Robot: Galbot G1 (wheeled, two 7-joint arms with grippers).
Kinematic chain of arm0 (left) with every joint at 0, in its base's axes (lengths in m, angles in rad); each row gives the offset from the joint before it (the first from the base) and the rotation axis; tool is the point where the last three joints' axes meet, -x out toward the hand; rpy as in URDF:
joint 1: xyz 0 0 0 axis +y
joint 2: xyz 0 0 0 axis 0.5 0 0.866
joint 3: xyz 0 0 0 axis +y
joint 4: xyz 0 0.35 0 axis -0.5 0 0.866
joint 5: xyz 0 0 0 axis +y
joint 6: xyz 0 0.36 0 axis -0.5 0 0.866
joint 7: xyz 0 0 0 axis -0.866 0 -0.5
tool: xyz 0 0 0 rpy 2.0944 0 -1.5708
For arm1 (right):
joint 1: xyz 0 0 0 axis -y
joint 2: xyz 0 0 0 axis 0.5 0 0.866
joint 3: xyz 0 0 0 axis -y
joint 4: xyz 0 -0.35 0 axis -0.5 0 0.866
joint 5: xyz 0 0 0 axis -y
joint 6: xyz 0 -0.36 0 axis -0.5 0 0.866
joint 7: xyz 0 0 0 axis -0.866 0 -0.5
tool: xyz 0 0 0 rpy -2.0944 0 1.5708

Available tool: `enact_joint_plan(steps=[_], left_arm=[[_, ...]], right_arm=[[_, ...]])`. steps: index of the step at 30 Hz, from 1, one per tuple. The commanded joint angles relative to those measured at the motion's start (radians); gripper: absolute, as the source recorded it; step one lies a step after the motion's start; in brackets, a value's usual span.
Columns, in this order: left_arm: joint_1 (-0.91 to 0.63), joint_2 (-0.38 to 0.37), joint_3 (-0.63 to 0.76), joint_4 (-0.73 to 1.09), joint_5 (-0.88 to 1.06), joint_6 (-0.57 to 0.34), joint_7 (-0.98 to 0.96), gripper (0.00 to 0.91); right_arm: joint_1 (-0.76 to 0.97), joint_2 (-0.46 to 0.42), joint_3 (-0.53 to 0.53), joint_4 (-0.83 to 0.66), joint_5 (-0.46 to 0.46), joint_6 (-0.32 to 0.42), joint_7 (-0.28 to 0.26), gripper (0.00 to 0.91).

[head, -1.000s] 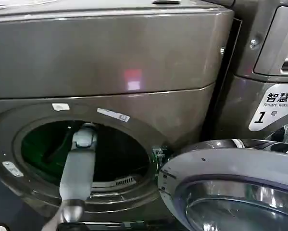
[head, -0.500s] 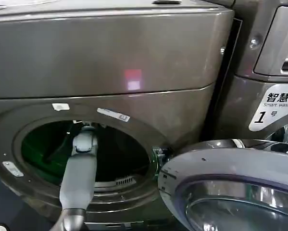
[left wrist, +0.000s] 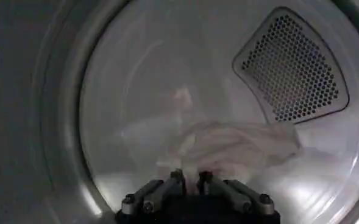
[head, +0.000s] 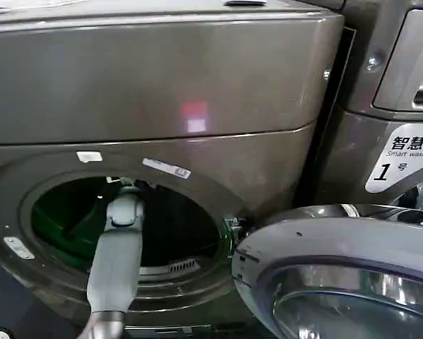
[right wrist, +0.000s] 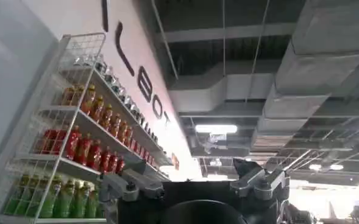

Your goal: Grasp the clothes from the dryer.

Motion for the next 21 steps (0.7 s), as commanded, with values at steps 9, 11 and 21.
enact_joint_plan(steps=[9, 11, 21], left_arm=[[-0.005, 0.0, 0.001, 0.011, -0.001, -0.001, 0.004, 0.0], [-0.007, 0.0, 0.001, 0.016, -0.001, -0.004, 0.004, 0.0], [-0.013, 0.004, 0.001, 0.026, -0.002, -0.009, 0.006, 0.0]], right_arm=[[0.008, -0.005, 0.033, 0.009, 0.01, -0.102, 0.037, 0.907], [0.005, -0.006, 0.037, 0.003, 0.006, -0.104, 0.039, 0.907], [0.001, -0.006, 0.048, -0.001, 0.002, -0.118, 0.045, 0.907]])
